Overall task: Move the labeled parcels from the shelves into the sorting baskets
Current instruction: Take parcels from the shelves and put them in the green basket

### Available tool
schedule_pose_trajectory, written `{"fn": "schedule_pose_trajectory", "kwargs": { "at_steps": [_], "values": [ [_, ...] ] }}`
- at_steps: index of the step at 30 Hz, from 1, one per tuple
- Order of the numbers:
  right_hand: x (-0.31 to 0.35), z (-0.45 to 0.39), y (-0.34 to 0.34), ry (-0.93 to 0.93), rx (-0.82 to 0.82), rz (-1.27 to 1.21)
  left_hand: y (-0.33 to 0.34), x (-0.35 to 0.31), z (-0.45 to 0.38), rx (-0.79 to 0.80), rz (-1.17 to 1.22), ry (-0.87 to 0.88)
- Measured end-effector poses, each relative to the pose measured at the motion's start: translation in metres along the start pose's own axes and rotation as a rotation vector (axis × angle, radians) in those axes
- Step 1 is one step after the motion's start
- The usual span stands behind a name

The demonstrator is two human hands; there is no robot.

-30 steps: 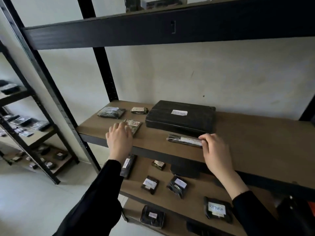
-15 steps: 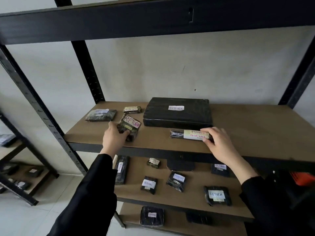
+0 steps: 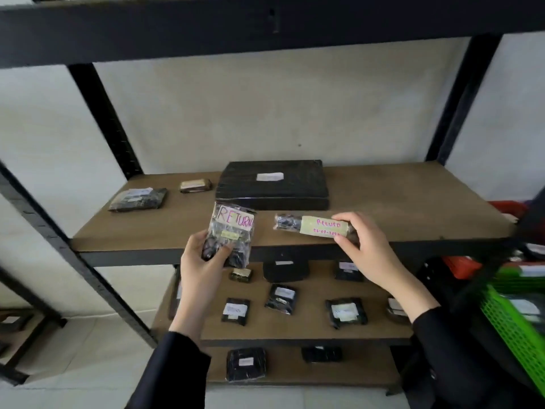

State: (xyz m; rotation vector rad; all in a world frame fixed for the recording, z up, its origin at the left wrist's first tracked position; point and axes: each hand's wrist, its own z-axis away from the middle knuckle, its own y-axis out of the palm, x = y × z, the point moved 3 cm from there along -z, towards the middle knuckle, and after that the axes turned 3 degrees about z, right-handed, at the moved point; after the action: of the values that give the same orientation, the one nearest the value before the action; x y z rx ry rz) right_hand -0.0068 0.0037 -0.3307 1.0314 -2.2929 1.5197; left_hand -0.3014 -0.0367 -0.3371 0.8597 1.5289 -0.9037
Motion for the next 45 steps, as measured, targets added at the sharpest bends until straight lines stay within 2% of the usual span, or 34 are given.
{"fn": "schedule_pose_trajectory", "kwargs": {
  "at_steps": [7,16,23,30,33,37,40,45],
  "values": [
    [-0.077,0.100,-0.072,0.120,-0.049,0.007,0.103,0.017,0.108,0.193,0.127,-0.128],
    [-0.223,0.246,-0.194,0.360,-0.051,0.044,0.278,0.033,0.258,0.462,0.088,-0.270],
    [-0.317,0.321,-0.269,0.571,-0.035,0.165,0.392,0.040,0.304,0.632,-0.051,-0.194],
    [-0.397,0.331,-0.301,0.651,0.089,0.291,0.481,0.044,0.310,0.764,-0.257,-0.109],
    [-0.428,0.321,-0.303,0.654,0.209,0.293,0.511,0.050,0.308,0.887,-0.411,-0.055],
    [-0.462,0.306,-0.298,0.663,0.510,0.277,0.543,0.063,0.308,1.039,-0.575,-0.002],
    [-0.480,0.300,-0.289,0.645,0.738,0.295,0.559,0.073,0.307,1.072,-0.717,0.026],
    [-0.499,0.296,-0.282,0.585,0.939,0.281,0.574,0.091,0.312,1.114,-0.868,-0.030]
  ]
}}
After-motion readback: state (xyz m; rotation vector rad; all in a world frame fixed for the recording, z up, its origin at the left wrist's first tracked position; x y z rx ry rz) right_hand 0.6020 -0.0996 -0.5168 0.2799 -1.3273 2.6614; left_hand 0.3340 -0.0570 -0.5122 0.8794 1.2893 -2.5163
